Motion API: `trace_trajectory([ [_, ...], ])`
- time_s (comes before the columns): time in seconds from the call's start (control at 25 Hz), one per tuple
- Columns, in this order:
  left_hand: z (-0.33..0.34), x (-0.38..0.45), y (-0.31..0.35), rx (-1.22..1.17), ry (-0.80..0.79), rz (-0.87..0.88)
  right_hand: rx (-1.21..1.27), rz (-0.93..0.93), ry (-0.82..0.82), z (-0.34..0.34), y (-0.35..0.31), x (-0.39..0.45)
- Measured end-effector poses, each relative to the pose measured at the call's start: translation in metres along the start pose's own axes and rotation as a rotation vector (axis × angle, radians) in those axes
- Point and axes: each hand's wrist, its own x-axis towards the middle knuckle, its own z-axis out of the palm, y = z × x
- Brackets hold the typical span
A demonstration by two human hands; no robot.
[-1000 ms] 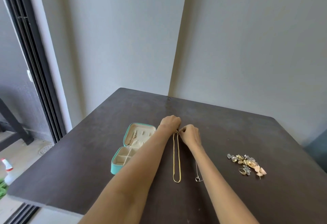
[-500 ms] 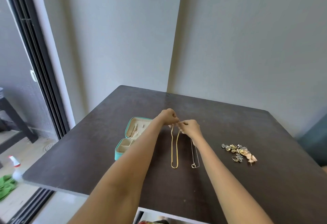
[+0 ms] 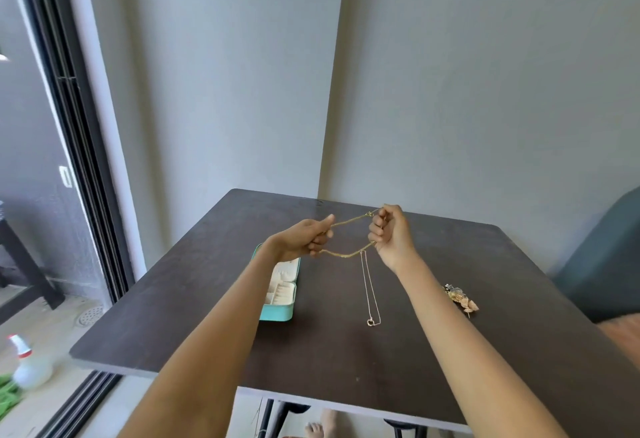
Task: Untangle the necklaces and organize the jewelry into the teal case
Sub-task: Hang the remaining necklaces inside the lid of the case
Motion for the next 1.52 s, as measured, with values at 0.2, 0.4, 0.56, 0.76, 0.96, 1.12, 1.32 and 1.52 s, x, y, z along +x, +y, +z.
trace_trajectory([
  [0.2, -0.007, -0.019, 0.014, -0.453, 0.087, 0.114, -0.210, 0.107, 0.145, -0.011, -0.003, -0.012],
  [0.4, 0.013, -0.025, 0.029, -0.827, 0.258, 0.294, -0.373, 0.199, 0.098, -0.020, 0.027, -0.035],
  [0.56, 0.025, -0.027, 0.023, -0.699, 0.362, 0.301, -0.777, 0.083, -0.063, -0.010, 0.031, -0.048],
  [0.76, 0.041, -0.027, 0.015, -0.353, 0.370, 0.209, -1.373, -0.141, -0.303, 0.026, 0.008, -0.052],
  [0.96, 0.046, -0.030, 0.019, -0.166, 0.313, 0.100, -1.255, -0.270, -0.265, 0.047, -0.002, -0.051],
  [1.12, 0.044, -0.033, 0.020, -0.083, 0.169, 0.011, -1.088, -0.344, -0.168, 0.042, -0.009, -0.050],
  [1.32, 0.045, -0.030, 0.026, -0.240, 0.065, 0.012, -0.834, -0.119, -0.177, 0.026, -0.001, -0.051],
  [1.52, 0.043, -0.026, 0.032, -0.274, 0.095, 0.047, -0.497, 0.062, -0.257, 0.010, 0.016, -0.046],
])
